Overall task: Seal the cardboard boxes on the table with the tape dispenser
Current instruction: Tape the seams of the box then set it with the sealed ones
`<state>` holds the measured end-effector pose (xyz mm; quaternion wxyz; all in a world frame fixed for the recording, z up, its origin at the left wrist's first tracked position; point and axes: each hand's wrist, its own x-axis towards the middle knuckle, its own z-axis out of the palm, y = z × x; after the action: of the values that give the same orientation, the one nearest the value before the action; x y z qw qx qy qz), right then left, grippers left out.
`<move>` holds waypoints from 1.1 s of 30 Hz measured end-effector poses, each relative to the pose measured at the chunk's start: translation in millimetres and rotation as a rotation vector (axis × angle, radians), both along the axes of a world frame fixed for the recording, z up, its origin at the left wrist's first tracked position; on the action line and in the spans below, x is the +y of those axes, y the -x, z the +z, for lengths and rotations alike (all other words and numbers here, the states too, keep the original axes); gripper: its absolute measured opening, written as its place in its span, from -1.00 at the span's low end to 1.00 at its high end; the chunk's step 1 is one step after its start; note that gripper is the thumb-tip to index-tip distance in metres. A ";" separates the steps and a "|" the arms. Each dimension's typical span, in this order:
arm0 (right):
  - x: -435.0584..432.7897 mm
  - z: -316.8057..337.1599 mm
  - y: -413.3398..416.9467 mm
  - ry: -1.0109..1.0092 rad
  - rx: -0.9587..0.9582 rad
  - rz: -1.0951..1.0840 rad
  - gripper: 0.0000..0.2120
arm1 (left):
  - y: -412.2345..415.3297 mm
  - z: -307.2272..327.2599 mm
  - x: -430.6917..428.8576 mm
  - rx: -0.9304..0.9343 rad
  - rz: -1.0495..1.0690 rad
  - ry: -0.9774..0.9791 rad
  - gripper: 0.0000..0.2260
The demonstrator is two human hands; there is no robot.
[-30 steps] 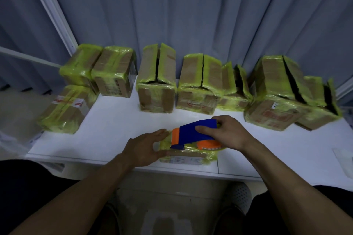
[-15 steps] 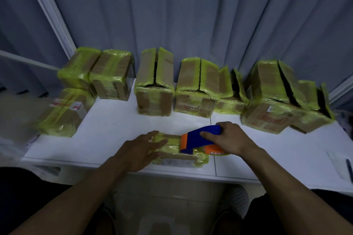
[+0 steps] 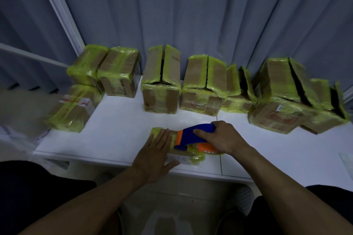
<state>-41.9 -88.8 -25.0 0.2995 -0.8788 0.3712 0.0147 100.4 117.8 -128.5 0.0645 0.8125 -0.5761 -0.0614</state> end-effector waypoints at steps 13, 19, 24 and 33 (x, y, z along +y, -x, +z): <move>-3.0 10.3 22.2 -0.088 -0.025 -0.029 -0.51 | -10.6 -4.1 -3.9 -0.054 -0.062 -0.061 -0.41; -10.5 19.2 40.0 -0.066 -0.066 -0.073 -0.54 | -11.0 -2.1 -7.0 -0.116 -0.087 -0.009 -0.44; -11.5 11.8 40.9 -0.121 -0.024 -0.085 -0.51 | -15.5 -5.0 -3.2 -0.156 -0.127 0.019 -0.43; 23.1 -6.8 -0.2 -0.061 0.019 0.083 -0.27 | -45.1 10.0 24.5 -0.068 -0.021 -0.030 -0.32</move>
<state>-41.7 -65.6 -31.7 0.3217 -0.8837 0.3368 0.0468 145.5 142.2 -118.4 0.0323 0.8088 -0.5856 -0.0430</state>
